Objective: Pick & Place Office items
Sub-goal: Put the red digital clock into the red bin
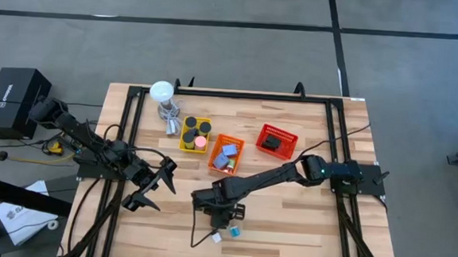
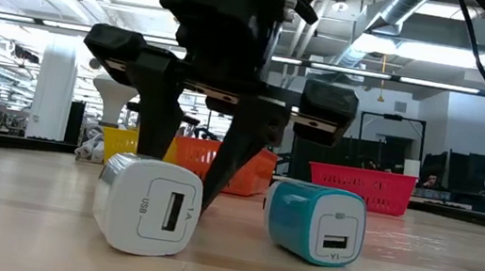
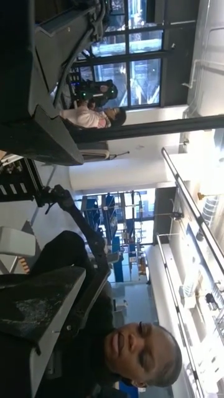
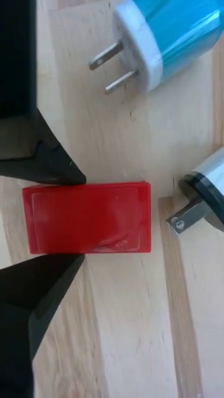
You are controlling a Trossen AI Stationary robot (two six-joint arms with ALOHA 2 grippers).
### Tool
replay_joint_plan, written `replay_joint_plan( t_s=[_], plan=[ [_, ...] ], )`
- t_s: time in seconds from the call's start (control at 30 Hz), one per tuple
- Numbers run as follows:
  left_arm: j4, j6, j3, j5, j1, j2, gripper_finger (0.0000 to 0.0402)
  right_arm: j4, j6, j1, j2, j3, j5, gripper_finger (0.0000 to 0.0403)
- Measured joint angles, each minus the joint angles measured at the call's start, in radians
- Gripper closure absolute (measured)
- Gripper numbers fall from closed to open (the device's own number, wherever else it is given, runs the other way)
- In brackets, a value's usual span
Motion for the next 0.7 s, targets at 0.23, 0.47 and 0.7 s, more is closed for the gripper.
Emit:
replay_joint_plan(
  t_s=[0.23,0.47,0.7],
  plan=[
    [0.0,0.0,0.0,0.002,0.0,0.0,0.0128,-0.011,0.011,-0.006,0.002,0.002,0.005,0.0259],
    [-0.001,0.0,0.0,0.001,0.0,0.0,0.0128,-0.142,0.081,-0.031,0.004,0.058,0.026,0.0236],
    [0.0,0.0,0.0,-0.002,0.0,0.0,0.0128,-0.326,0.229,-0.09,0.004,0.149,0.028,0.0267]
  ],
)
